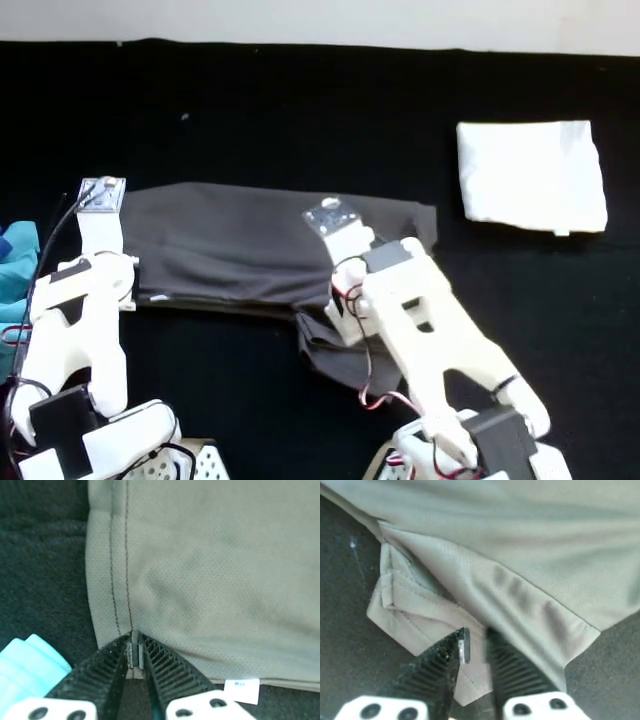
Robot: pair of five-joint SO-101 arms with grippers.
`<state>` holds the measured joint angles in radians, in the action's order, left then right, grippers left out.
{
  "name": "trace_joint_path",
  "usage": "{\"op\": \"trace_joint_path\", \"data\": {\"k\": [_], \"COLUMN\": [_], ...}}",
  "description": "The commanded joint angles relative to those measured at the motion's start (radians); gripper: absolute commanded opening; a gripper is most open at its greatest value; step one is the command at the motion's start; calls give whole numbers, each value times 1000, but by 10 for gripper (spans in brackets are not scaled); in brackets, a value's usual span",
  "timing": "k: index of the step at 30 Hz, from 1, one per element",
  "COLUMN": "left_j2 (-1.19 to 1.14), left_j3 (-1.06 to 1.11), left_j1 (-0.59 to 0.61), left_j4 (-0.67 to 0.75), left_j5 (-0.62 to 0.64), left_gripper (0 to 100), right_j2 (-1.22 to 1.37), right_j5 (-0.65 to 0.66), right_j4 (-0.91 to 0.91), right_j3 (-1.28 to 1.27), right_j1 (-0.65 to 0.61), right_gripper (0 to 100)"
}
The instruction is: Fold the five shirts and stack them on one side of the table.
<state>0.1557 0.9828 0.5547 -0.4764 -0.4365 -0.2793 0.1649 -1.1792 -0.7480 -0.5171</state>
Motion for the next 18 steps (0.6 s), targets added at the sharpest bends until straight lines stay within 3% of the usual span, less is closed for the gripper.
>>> {"op": "trace_joint_path", "data": {"k": [1,12,18], "left_j2": [2,1,1], "left_j3": [1,1,1], "left_j1": [15,-4,-4], "left_j4": [31,32,32], "left_j5": [-6,-6,-6], "left_gripper": [10,10,10], "right_j2": [42,94,119], "right_j5": [29,40,80], "right_j4": [15,10,18], "right_j3": [-2,-12,-42], "right_j1": [-7,-13,-113], "right_gripper": [176,176,176]}}
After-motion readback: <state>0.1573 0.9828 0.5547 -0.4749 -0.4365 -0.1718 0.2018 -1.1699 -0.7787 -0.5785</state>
